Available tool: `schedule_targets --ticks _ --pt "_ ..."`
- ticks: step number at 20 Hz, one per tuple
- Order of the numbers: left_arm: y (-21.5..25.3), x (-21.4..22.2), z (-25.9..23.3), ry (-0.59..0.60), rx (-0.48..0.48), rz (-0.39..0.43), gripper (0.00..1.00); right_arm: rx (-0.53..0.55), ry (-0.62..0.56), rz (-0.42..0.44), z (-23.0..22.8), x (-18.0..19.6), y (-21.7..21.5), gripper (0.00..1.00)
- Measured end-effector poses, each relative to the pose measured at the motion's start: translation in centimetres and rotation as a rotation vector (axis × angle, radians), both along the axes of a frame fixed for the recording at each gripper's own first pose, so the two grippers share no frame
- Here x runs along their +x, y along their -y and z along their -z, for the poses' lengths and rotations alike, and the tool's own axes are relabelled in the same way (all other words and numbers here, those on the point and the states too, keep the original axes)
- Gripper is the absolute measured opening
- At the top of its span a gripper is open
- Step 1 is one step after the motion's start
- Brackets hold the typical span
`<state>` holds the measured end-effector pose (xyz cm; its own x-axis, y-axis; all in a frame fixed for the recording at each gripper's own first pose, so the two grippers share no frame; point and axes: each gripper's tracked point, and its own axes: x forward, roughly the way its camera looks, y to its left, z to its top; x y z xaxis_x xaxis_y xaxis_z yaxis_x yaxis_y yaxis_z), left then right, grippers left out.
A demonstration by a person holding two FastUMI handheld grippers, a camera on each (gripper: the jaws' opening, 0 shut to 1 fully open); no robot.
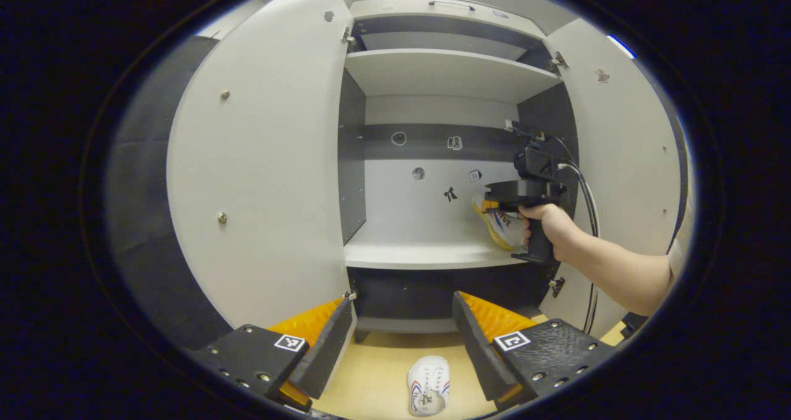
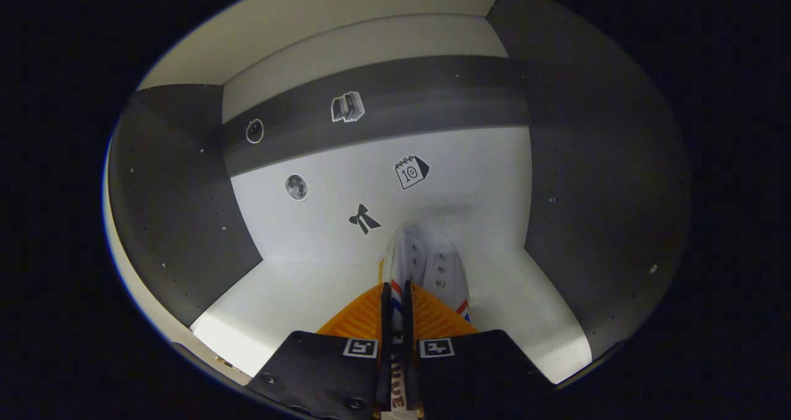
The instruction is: Grab one shoe with the right hand and put it into the shoe cabinet, grab the other shoe with the left hand and put it into the shoe cabinet; then close the right door with the right hand and the left door with the left hand.
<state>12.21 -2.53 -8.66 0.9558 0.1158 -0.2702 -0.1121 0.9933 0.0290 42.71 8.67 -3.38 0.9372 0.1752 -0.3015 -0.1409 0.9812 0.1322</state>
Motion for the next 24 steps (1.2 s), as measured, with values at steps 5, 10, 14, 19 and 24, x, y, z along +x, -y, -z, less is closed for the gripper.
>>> schedule_targets --ticks 5,10,14,19,24 --pt "-0.2 -0.6 0.8 -0.013 -0.011 0.021 0.94 -0.04 0.009 -0.007 -0.1 -1.1 -0.6 0.75" --pt "0.0 -1.0 2.0 -0.034 -0.006 0.134 0.94 -0.095 0.075 0.074 -1.7 -6.1 1.3 0.98" --pt "0.6 -2.2 3.9 -0.068 -0.022 0.246 0.94 -0.082 0.101 0.136 -2.5 -11.6 3.3 0.98" --pt "2.3 -4.0 8.8 -0.163 -0.013 0.351 0.94 -0.109 0.088 0.203 -1.2 -20.2 4.8 0.98" --pt "3.2 -4.5 15.4 -0.242 0.006 0.409 0.94 -0.152 0.042 0.233 1.8 -28.9 4.6 0.98"
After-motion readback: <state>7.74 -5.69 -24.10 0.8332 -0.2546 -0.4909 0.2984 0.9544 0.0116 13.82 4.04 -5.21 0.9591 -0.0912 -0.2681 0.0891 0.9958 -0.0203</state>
